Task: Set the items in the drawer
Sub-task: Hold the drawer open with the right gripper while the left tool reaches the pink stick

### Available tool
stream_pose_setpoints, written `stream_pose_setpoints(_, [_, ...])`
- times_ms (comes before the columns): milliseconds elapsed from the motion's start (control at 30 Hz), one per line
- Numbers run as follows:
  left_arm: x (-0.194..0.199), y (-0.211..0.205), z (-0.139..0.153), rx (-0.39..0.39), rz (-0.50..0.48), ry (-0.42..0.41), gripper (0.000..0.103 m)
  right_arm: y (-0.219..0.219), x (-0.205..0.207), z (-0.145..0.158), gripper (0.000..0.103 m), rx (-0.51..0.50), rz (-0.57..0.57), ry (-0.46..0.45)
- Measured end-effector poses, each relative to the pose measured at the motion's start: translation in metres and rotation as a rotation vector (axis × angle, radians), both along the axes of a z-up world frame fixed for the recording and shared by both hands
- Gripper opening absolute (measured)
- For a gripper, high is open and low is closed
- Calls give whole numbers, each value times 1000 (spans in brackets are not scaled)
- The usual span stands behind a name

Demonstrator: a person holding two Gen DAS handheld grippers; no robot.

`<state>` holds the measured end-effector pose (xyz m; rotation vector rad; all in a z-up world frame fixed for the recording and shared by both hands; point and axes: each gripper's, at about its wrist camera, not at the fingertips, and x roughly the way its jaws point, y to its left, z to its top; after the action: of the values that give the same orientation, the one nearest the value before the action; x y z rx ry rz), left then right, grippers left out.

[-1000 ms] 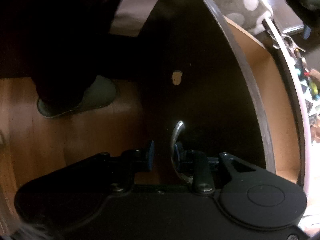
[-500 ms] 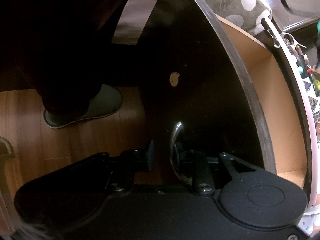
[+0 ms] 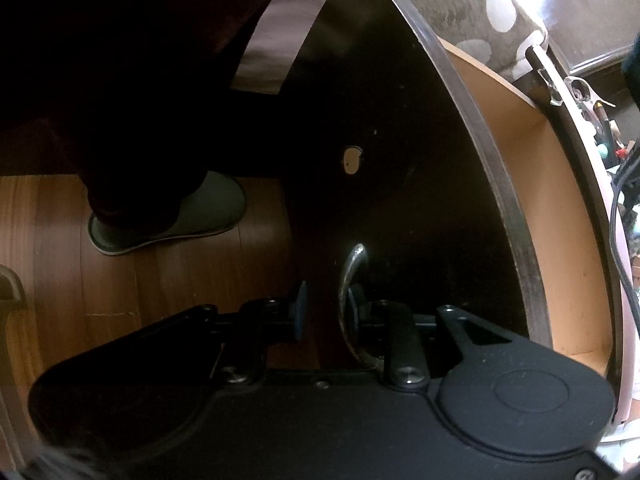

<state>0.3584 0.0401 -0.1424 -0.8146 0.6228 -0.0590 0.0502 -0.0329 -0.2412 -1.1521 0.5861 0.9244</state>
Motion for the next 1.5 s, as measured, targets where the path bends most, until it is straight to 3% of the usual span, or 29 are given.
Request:
stream_pose_setpoints(100, [0,-1,-2,-18,28,2,49,0,0,0,23,1,1,-2])
stream_pose_setpoints(133, [0,-2,-2,-19,35,1,43,0,0,0,23,2,1,-2])
stream_pose_setpoints(167, [-1,-3,-2,-13,35,-2,29,0,0,0,23,2,1,-2])
stream_pose_setpoints(533, [-35,-2,15,49,-6,-49,28,-1,0,1,23,5,9,-5])
stream_pose_setpoints(900, [-92,3,49,53,-63,-147,26,-1,0,0,24,-2,13,-10])
stream_pose_setpoints(1233, [-124,3,71,50,-90,-195,15,0,0,-1,28,-7,16,-13])
stream_pose_setpoints(1267, [-127,2,73,55,-98,-194,0,0,0,-1,28,-8,18,-14])
stream_pose_setpoints(1500, [-148,0,61,95,-139,-111,0,0,-1,-2,30,-11,24,-19])
